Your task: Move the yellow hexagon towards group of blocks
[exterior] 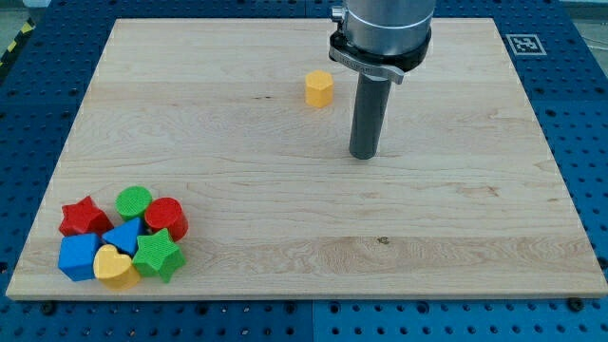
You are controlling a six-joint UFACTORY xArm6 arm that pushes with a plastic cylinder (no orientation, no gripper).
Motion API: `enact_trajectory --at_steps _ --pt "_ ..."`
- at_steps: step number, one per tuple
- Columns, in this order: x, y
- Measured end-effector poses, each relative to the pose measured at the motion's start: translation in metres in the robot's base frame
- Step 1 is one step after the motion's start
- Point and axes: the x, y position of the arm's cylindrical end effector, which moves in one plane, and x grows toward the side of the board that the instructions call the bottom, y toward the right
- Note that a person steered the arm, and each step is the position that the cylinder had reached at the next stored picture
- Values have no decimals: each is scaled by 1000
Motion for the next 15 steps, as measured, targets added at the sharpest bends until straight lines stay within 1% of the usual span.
enact_trajectory --at_steps 9,10,12,13,14,15 --pt "-39 24" --pt "-39 31" --pt "-44 69" --pt "-54 82" --pt "-89 79" --pt "-129 45"
